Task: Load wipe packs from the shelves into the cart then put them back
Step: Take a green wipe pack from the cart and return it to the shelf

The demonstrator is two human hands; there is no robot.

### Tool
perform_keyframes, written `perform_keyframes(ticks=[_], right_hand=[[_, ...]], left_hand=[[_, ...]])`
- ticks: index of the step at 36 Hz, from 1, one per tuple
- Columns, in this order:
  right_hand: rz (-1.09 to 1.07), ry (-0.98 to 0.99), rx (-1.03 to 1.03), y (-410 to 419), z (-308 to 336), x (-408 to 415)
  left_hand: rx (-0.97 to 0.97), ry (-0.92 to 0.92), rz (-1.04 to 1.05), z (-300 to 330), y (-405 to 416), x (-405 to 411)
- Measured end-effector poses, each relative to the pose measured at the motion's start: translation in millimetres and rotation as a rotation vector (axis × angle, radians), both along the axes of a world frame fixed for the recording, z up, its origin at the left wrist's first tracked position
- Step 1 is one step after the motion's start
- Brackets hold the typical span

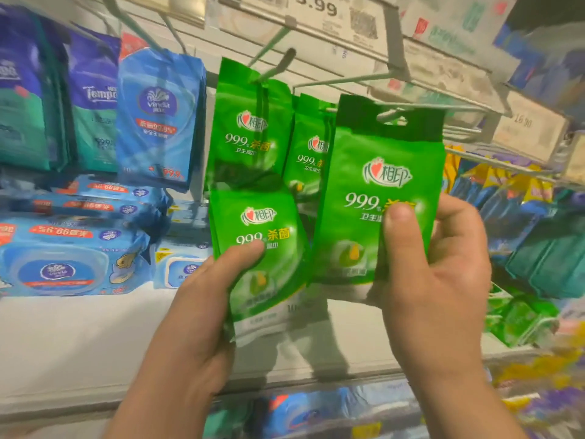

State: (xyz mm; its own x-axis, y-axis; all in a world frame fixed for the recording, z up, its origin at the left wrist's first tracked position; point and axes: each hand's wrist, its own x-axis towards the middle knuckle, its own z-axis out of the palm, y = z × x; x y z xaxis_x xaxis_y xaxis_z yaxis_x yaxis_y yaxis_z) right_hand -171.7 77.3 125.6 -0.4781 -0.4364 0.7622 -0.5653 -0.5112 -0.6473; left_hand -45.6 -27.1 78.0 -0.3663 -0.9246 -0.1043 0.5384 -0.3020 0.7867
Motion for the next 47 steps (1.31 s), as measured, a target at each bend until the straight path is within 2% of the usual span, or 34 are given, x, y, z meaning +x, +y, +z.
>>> perform_keyframes(ticks=[3, 12, 14, 15, 17, 18, 19, 21, 24, 28, 38, 44, 47], right_hand=[[-0.013, -0.039, 0.021, -3, 0, -7], [0.036, -0.001, 0.024, -2, 9, -20], [0.031, 0.024, 0.021, -4, 11, -24], [0.030, 0.032, 0.033, -6, 12, -26], [0.045, 0.019, 0.059, -13, 11, -34], [0.050, 0.010, 0.086, -17, 9, -39], [0.043, -0.003, 0.114, -19, 8, -41], [0.058, -0.008, 0.147, -22, 4, -43], [0.137, -0.046, 0.161, -24, -1, -39], [0.202, -0.152, 0.188, -30, -9, -37], [0.000, -0.101, 0.202, -85, -2, -40], [-0.043, -0.209, 0.300, -102, 2, -32], [0.002, -0.267, 0.373, -99, -8, -34]], left_hand=[[-0.048, 0.111, -0.026, -5, 10, 1], [-0.031, 0.031, 0.073, -5, 0, 3], [-0.044, 0.021, 0.038, 8, 8, 4], [-0.075, 0.037, -0.001, 10, 14, 8], [-0.017, 0.165, 0.000, 15, 23, 17], [-0.021, 0.140, -0.010, 19, 25, 14], [-0.073, 0.098, 0.003, 21, 27, 9], [-0.047, 0.143, 0.126, 26, 29, 0], [-0.128, 0.168, 0.217, 20, 35, 5], [-0.059, 0.166, 0.215, 22, 30, 13], [-0.051, 0.133, 0.196, 21, 26, 28], [-0.018, 0.147, 0.192, 23, 31, 28], [-0.054, 0.148, 0.159, 19, 31, 29]])
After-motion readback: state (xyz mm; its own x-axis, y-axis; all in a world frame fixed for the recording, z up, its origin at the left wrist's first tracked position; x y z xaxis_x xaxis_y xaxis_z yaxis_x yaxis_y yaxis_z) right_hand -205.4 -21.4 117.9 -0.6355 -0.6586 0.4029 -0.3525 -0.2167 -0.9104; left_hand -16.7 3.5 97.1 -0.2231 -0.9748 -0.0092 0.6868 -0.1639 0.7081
